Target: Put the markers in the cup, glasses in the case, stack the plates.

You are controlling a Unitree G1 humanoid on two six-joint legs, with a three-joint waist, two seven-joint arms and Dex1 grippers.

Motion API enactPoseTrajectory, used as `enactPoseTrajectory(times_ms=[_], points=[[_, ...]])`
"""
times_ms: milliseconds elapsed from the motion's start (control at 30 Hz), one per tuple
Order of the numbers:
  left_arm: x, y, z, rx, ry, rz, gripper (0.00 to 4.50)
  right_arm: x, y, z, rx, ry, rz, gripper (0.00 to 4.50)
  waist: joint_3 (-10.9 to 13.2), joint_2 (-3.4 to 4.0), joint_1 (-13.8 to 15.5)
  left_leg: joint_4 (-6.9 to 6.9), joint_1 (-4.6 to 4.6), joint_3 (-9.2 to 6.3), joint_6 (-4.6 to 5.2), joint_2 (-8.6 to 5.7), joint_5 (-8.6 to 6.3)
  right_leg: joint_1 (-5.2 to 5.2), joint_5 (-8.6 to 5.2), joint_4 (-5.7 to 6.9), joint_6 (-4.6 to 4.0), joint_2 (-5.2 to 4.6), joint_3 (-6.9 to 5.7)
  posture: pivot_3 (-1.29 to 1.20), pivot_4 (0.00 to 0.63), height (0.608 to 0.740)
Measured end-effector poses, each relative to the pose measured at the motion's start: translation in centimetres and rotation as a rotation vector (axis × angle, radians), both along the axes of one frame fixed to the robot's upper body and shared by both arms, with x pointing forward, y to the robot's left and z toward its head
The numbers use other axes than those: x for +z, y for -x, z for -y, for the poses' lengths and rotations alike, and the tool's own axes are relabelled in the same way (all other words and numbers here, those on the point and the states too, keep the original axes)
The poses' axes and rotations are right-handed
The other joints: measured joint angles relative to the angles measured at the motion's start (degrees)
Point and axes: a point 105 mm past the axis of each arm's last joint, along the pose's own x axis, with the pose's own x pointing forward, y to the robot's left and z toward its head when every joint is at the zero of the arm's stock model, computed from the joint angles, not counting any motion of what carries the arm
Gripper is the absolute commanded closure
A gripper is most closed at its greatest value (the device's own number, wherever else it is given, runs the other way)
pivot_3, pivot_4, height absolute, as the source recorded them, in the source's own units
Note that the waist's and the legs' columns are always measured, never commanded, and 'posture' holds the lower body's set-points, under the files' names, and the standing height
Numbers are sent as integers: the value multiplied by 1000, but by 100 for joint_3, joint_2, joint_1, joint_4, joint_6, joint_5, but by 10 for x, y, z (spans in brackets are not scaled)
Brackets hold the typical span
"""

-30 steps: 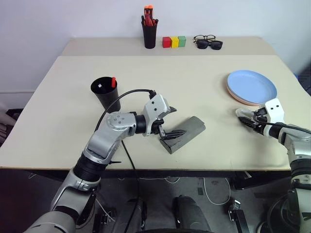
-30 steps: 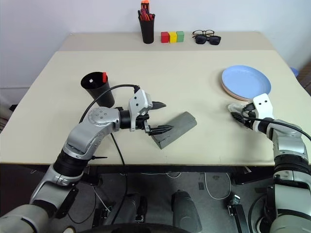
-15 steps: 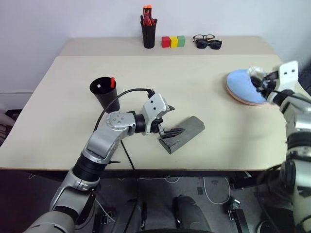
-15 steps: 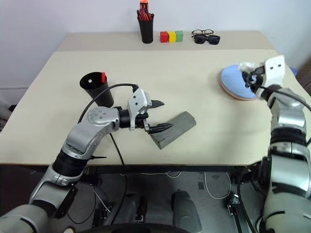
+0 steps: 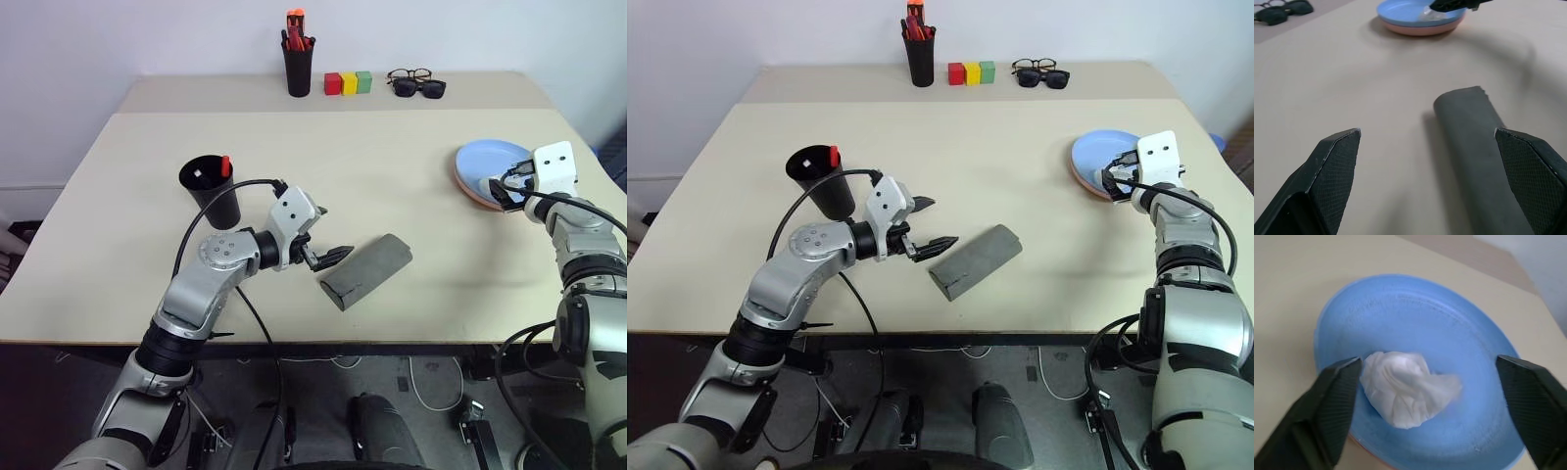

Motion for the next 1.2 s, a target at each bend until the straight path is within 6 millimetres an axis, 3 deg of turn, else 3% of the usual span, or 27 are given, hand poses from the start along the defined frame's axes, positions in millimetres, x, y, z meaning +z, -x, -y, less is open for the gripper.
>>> enactPoseTrajectory(times_ms=[167,300,500,700,800,967,1200], points=[[11,-9,-16,157,115,147,0,19,4,-9,111,-47,132,49,0,-1,22,1,0,0,1,0,0,1,0,-3,0,-1,-2,0,150,740],[0,-7,-38,241,183,181,0,19,24,-18,280,-87,199,49,0,-1,47,0,-1,-4,1,2,-1,1,0,-2,0,-2,-2,0,150,740],[-22,12,-62,264,232,177,0,-25,94,-31,423,-161,92,49,-2,4,86,0,-4,-8,6,1,-4,2,0,-2,0,-11,-1,0,150,740],[-40,32,-89,330,240,206,0,-47,163,-24,406,-137,5,49,-4,5,58,-2,13,-8,42,2,-25,16,0,0,0,-7,2,0,150,740],[-49,38,-103,365,241,172,0,-58,185,-21,388,-164,-25,49,-4,6,48,-4,19,-6,45,3,-27,21,0,-2,0,-6,5,0,150,740],[-63,50,-119,386,229,117,0,-57,197,-28,402,-193,-8,49,-5,7,55,-4,21,-6,45,4,-27,23,0,-2,-1,-7,5,0,150,740],[-62,55,-128,376,241,99,0,-50,196,-34,422,-184,13,49,-6,7,77,-4,22,-7,46,4,-28,28,0,-6,-1,-9,2,0,150,740]])
